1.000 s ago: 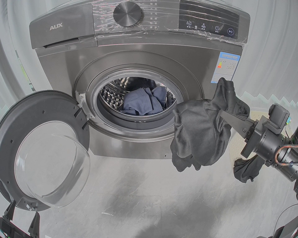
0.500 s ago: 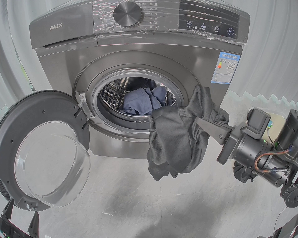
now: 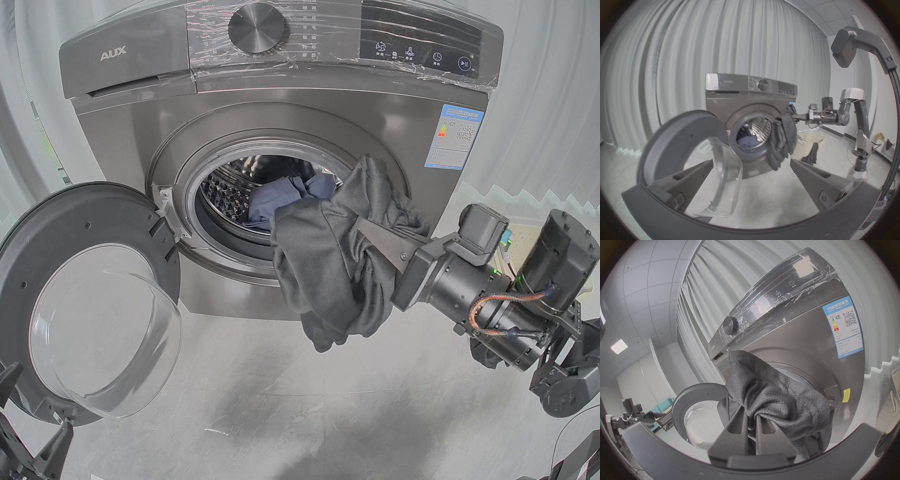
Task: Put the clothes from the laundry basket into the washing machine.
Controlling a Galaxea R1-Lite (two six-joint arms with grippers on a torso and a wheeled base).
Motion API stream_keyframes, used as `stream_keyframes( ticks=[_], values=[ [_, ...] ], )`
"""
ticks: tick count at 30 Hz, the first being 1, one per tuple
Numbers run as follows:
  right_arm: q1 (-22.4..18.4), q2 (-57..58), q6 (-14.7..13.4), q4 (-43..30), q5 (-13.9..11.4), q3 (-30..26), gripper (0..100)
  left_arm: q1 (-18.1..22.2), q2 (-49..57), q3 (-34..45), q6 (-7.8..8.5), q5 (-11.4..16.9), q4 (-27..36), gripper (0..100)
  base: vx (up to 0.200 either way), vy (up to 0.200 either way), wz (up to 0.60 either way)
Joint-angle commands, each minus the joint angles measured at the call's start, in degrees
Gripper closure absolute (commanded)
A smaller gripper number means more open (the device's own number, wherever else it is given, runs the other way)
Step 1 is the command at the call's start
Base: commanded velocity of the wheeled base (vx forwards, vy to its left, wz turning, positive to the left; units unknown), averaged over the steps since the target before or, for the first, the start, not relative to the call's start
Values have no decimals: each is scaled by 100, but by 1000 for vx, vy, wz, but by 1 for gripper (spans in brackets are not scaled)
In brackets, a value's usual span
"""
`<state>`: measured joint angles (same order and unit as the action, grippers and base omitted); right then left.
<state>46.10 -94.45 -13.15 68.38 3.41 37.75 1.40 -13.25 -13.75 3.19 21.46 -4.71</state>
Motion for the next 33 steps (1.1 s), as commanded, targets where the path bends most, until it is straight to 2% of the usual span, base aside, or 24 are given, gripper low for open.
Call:
stream_keyframes(
  ticks=[1,4,8,16,18,25,30,31,33],
  values=[
    [65,-689,-73,334,204,443,100,-8,-1206,83,155,526,-250,0,0,0,0],
    [65,-715,-73,325,212,505,100,-44,-1479,118,199,605,-452,0,0,0,0],
    [65,-820,-73,334,221,593,100,-369,-2138,109,261,720,-1015,0,0,0,0],
    [109,-943,-73,352,212,663,100,-1590,-3843,268,155,649,-2694,0,0,0,0],
    [153,-987,-73,361,204,707,100,-1854,-4300,276,85,605,-3054,0,0,0,0],
    [224,-1304,-65,844,204,979,100,-2557,-5574,215,15,474,-3906,0,0,0,0],
    [259,-1286,-65,853,212,962,100,-3014,-6154,-75,-205,271,-4135,0,0,0,0],
    [259,-1286,-65,844,212,944,100,-3093,-6277,-163,-311,254,-4161,0,0,0,0],
    [267,-1286,-65,853,212,927,100,-3164,-6471,-295,-416,245,-4196,0,0,0,0]
  ],
)
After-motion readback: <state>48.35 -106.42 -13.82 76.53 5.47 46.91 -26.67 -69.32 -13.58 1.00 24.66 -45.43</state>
